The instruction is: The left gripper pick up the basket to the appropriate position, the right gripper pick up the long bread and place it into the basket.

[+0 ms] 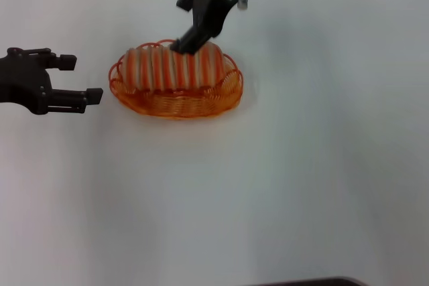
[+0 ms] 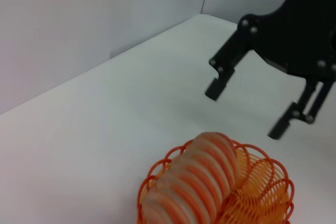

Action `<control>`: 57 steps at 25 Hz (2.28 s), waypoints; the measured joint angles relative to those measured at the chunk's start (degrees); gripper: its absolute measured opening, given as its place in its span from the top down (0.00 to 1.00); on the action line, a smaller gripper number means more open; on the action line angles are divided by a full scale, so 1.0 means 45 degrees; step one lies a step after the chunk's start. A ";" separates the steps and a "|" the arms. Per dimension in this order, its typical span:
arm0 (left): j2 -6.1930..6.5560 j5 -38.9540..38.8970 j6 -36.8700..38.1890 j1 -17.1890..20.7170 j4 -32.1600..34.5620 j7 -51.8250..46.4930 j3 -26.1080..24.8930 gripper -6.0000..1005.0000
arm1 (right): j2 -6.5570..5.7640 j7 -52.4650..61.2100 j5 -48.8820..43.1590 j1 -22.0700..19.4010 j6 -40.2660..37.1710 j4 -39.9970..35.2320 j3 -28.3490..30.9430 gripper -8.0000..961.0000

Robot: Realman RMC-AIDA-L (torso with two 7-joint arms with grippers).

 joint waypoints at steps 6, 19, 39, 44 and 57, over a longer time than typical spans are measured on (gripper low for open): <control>-0.0011 -0.0026 -0.0130 0.0022 -0.0116 0.0026 -0.0034 0.14 | -0.0190 -0.0349 0.1545 -0.0815 0.0401 -0.0075 0.1676 0.15; -0.0019 -0.0280 -0.0560 -0.0138 -0.0676 0.0046 -0.0042 0.14 | -0.0397 -0.2865 0.4703 -0.3939 -0.2176 -0.0150 0.4886 0.15; -0.0058 -0.0349 -0.1027 -0.0558 -0.1623 0.0002 0.0198 0.14 | -0.0235 -0.7714 0.5105 -0.7940 -0.2513 0.0132 0.5289 0.15; 0.0030 -0.0266 -0.0938 -0.0520 -0.1604 -0.0016 0.0164 0.14 | -0.0220 -0.8527 0.4814 -0.8388 -0.2051 0.0556 0.5371 0.15; 0.0161 0.0102 -0.0880 -0.0397 -0.1543 -0.0152 0.0117 0.14 | -0.0198 -0.9065 0.4799 -0.8537 -0.1464 0.1153 0.5388 0.15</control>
